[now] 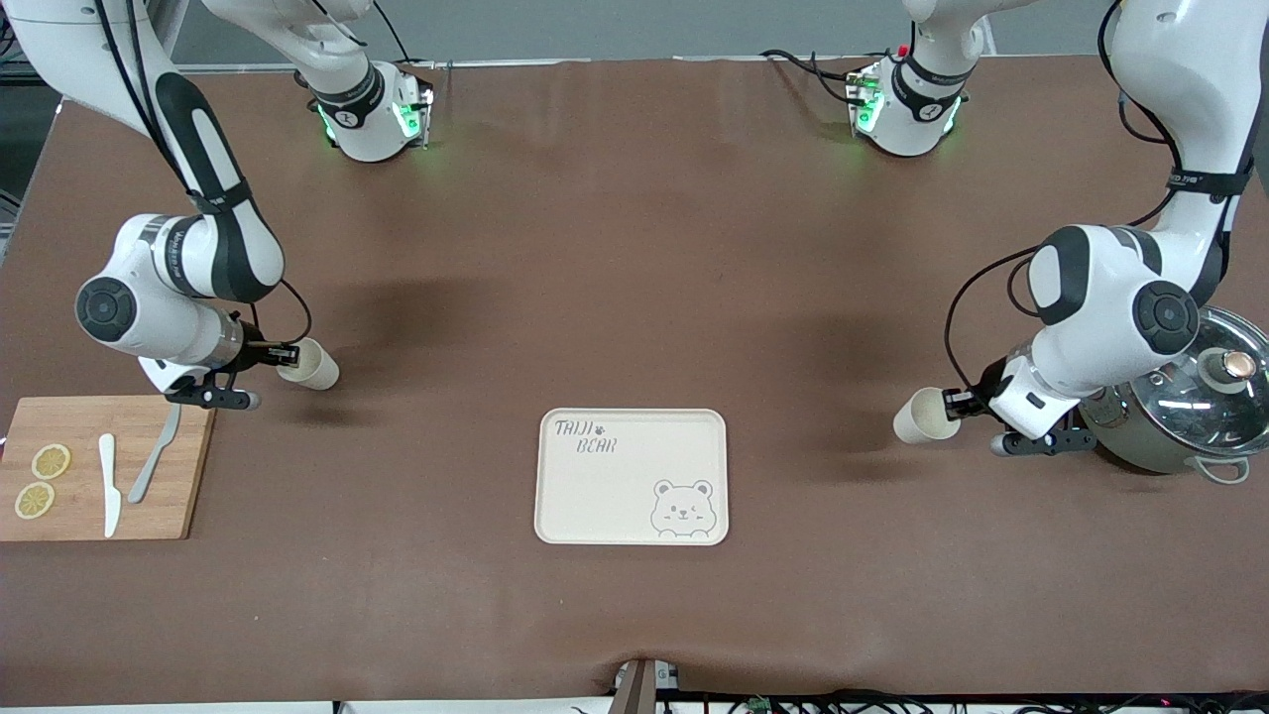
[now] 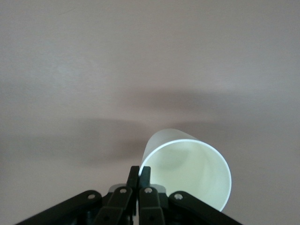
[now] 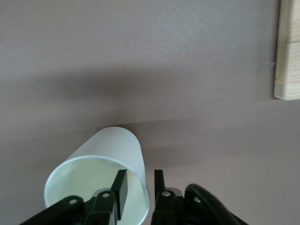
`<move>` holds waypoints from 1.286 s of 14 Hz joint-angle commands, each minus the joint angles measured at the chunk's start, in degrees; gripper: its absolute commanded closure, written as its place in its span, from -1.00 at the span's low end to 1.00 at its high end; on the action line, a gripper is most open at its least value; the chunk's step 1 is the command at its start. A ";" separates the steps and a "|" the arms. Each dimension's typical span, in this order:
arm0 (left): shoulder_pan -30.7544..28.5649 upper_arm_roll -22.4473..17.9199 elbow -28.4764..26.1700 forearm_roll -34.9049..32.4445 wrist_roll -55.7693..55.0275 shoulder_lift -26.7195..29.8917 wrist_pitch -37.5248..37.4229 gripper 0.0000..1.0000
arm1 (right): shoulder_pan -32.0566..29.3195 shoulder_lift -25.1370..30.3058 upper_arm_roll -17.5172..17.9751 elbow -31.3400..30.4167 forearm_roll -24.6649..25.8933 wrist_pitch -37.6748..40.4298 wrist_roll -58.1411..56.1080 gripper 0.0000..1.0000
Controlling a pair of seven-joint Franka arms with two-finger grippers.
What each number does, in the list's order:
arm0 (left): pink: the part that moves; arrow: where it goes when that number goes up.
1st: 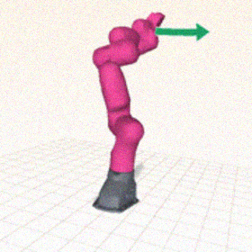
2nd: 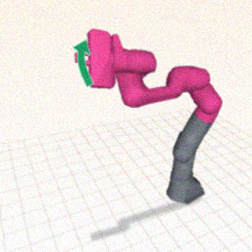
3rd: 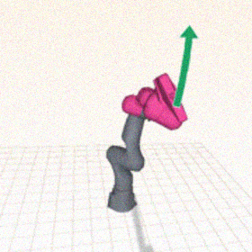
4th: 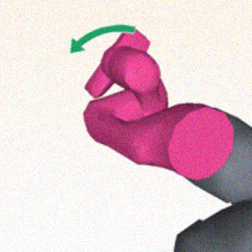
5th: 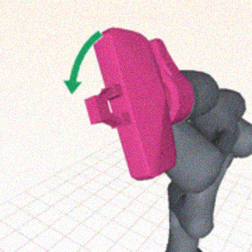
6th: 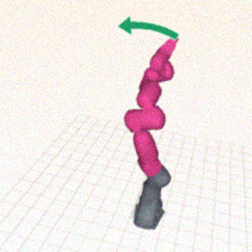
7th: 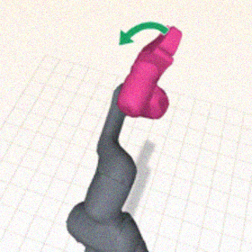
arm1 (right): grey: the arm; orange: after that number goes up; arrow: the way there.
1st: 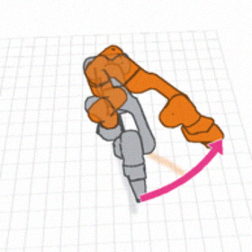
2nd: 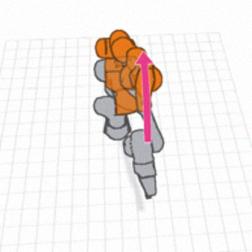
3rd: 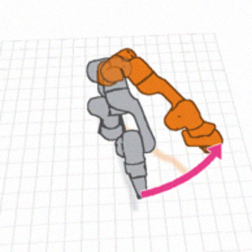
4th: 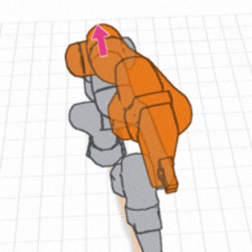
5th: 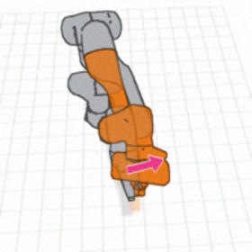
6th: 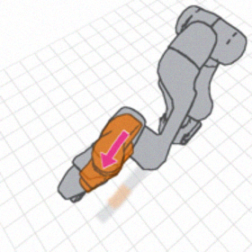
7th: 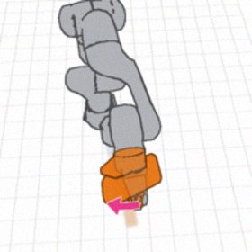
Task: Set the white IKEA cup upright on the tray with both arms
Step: 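Close the left gripper and the right gripper around the cups, then carry the cup onto the tray with the left gripper while the right gripper lifts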
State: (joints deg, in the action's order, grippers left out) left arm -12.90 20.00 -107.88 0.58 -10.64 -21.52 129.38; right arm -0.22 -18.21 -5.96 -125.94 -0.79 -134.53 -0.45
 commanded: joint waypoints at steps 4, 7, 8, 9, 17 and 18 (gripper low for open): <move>9.19 0.04 11.98 -0.67 -17.02 -4.92 -5.01 1.00 | 0.13 0.81 0.24 -0.45 -0.17 0.66 0.80 1.00; 15.08 -0.31 17.95 -1.28 -26.42 -9.84 -5.01 1.00 | 0.30 1.34 0.33 1.74 -0.26 5.05 0.89 1.00; 17.19 -0.57 20.32 -1.37 -29.85 -11.77 -5.01 1.00 | 0.39 1.43 0.42 3.14 -0.44 7.68 0.89 1.00; 18.43 -0.66 22.26 -1.37 -32.67 -13.45 -5.01 1.00 | 0.48 1.51 0.51 4.55 -1.31 10.23 0.89 1.00; 33.80 -10.14 31.68 -1.28 -45.78 -22.25 -4.22 1.00 | 8.11 1.16 0.51 11.85 -7.29 17.99 13.78 1.00; 34.86 -10.85 32.29 -1.28 -46.05 -23.04 -3.70 1.00 | 9.52 1.08 0.51 12.64 -7.29 17.99 16.24 1.00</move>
State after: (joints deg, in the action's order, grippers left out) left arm 19.25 11.43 -79.40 0.58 -54.63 -42.02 125.91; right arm 6.71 -17.22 -5.28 -114.96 -7.53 -117.51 10.78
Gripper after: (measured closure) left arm 0.974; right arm 0.965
